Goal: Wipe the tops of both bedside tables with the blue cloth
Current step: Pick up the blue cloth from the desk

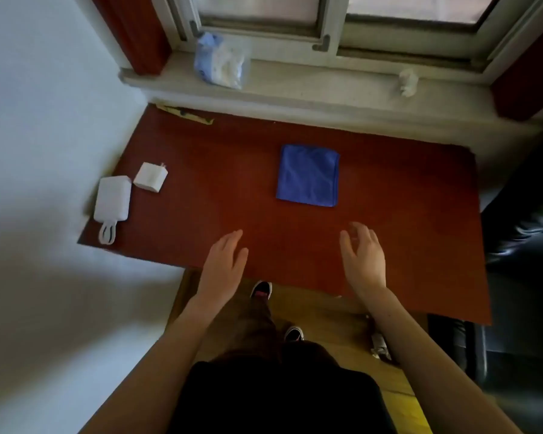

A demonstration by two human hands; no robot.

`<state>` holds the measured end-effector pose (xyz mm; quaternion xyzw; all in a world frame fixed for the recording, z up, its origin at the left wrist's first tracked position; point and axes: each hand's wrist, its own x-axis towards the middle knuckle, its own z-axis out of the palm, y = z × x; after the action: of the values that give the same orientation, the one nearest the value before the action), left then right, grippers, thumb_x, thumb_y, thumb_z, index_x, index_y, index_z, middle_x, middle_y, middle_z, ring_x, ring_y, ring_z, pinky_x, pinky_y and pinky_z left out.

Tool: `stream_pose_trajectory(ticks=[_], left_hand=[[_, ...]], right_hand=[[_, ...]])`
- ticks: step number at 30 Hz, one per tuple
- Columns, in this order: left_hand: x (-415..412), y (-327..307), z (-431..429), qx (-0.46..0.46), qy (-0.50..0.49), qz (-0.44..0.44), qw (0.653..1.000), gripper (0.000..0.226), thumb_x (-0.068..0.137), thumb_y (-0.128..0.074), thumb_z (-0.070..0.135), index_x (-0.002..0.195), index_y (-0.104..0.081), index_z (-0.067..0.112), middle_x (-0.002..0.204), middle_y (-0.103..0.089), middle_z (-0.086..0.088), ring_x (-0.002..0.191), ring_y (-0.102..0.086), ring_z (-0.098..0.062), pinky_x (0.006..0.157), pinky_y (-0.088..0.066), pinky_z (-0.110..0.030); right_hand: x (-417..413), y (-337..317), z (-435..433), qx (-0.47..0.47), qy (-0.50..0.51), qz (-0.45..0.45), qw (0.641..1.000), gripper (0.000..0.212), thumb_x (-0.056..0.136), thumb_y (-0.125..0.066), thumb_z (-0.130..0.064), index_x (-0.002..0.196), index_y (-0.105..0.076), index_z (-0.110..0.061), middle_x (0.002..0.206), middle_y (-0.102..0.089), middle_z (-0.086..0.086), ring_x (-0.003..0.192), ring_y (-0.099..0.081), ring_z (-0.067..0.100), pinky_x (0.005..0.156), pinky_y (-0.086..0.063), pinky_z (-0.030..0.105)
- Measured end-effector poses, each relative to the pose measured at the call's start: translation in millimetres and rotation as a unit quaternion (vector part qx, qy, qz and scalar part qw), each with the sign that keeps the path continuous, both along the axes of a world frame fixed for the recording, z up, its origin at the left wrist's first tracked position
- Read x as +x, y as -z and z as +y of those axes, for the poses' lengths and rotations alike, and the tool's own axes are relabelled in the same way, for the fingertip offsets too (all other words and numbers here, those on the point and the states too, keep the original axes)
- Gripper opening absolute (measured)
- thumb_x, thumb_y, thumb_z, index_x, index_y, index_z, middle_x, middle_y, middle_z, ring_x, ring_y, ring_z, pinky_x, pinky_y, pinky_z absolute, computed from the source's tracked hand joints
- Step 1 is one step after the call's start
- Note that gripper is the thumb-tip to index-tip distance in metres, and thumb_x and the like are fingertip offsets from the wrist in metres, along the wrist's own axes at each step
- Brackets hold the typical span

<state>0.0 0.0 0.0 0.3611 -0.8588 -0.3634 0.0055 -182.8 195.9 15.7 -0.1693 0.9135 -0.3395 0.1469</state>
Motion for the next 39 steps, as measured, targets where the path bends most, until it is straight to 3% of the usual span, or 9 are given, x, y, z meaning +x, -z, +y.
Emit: stream_pose_trajectory(ticks=[8, 17, 20, 22, 24, 26, 28, 33, 39], left_hand=[[-78, 28, -85, -0.064, 0.066, -0.036, 0.995, 0.052, 0.100, -0.037, 0.036, 0.148, -0.032, 0.020, 0.157, -0.031, -0.004, 0.146, -0.022, -0.024, 0.119, -0.023, -0.042], [-131, 65, -154, -0.142, 0.200, -0.105, 0.964, 0.060, 0.095, -0.046, 0.035, 0.150, -0.027, 0.018, 0.160, -0.022, -0.009, 0.149, -0.015, -0.026, 0.120, -0.015, -0.044], [-132, 72, -161, -0.149, 0.218, -0.112, 0.958, 0.062, 0.094, -0.050, 0.035, 0.149, -0.028, 0.016, 0.159, -0.024, -0.010, 0.148, -0.017, -0.027, 0.119, -0.015, -0.044], [-130, 75, -163, -0.153, 0.223, -0.106, 0.957, 0.063, 0.093, -0.051, 0.036, 0.149, -0.030, 0.016, 0.158, -0.026, -0.010, 0.148, -0.018, -0.027, 0.119, -0.015, -0.044], [-129, 76, -164, -0.155, 0.227, -0.104, 0.956, 0.063, 0.093, -0.052, 0.036, 0.148, -0.030, 0.016, 0.158, -0.026, -0.010, 0.148, -0.019, -0.028, 0.119, -0.017, -0.044], [-130, 76, -166, -0.152, 0.228, -0.102, 0.956, 0.062, 0.092, -0.053, 0.035, 0.148, -0.032, 0.015, 0.157, -0.029, -0.011, 0.147, -0.020, -0.029, 0.118, -0.019, -0.046], [-130, 74, -167, -0.148, 0.230, -0.100, 0.957, 0.062, 0.092, -0.055, 0.034, 0.146, -0.035, 0.014, 0.156, -0.031, -0.012, 0.146, -0.023, -0.030, 0.118, -0.022, -0.047], [-133, 65, -171, -0.135, 0.236, -0.101, 0.957, 0.058, 0.092, -0.055, 0.031, 0.145, -0.037, 0.014, 0.155, -0.033, -0.011, 0.145, -0.025, -0.029, 0.117, -0.026, -0.046], [-150, 21, -170, -0.058, 0.183, -0.058, 0.980, 0.052, 0.095, -0.046, 0.040, 0.142, -0.041, 0.018, 0.140, -0.051, -0.004, 0.129, -0.047, -0.020, 0.103, -0.043, -0.036]], right_hand=[[-71, 26, -79, 0.052, 0.071, -0.030, 0.996, 0.059, 0.096, -0.038, -0.050, 0.144, -0.037, -0.016, 0.144, -0.046, 0.009, 0.126, -0.050, 0.025, 0.098, -0.049, 0.044], [-101, 58, -153, 0.206, 0.123, -0.083, 0.967, 0.063, 0.097, -0.046, -0.046, 0.136, -0.038, 0.002, 0.137, -0.042, 0.022, 0.120, -0.045, 0.039, 0.098, -0.041, 0.043], [-102, 58, -160, 0.138, 0.194, -0.150, 0.960, 0.057, 0.093, -0.058, -0.037, 0.130, -0.038, 0.002, 0.128, -0.046, 0.021, 0.106, -0.056, 0.034, 0.080, -0.052, 0.038], [-106, 56, -160, 0.073, 0.252, -0.219, 0.940, 0.052, 0.089, -0.064, -0.032, 0.124, -0.042, 0.000, 0.117, -0.054, 0.016, 0.081, -0.058, 0.019, 0.058, -0.047, 0.027], [-112, 55, -157, 0.028, 0.288, -0.285, 0.914, 0.051, 0.085, -0.070, -0.032, 0.118, -0.049, 0.001, 0.106, -0.059, 0.012, 0.072, -0.056, 0.017, 0.051, -0.043, 0.026], [-115, 55, -155, -0.016, 0.303, -0.336, 0.892, 0.050, 0.081, -0.072, -0.033, 0.115, -0.056, 0.000, 0.105, -0.064, 0.012, 0.079, -0.062, 0.026, 0.053, -0.048, 0.031], [-112, 50, -156, -0.049, 0.295, -0.339, 0.892, 0.045, 0.082, -0.073, -0.031, 0.115, -0.061, -0.002, 0.104, -0.067, 0.010, 0.087, -0.065, 0.027, 0.065, -0.056, 0.038], [-100, 27, -163, -0.131, 0.266, -0.280, 0.913, 0.036, 0.086, -0.070, -0.029, 0.115, -0.062, -0.008, 0.101, -0.069, 0.004, 0.088, -0.068, 0.021, 0.072, -0.057, 0.033], [-75, -14, -152, -0.192, 0.252, -0.210, 0.925, 0.019, 0.088, -0.068, -0.028, 0.094, -0.067, -0.010, 0.096, -0.073, 0.011, 0.084, -0.070, 0.027, 0.074, -0.057, 0.042]])
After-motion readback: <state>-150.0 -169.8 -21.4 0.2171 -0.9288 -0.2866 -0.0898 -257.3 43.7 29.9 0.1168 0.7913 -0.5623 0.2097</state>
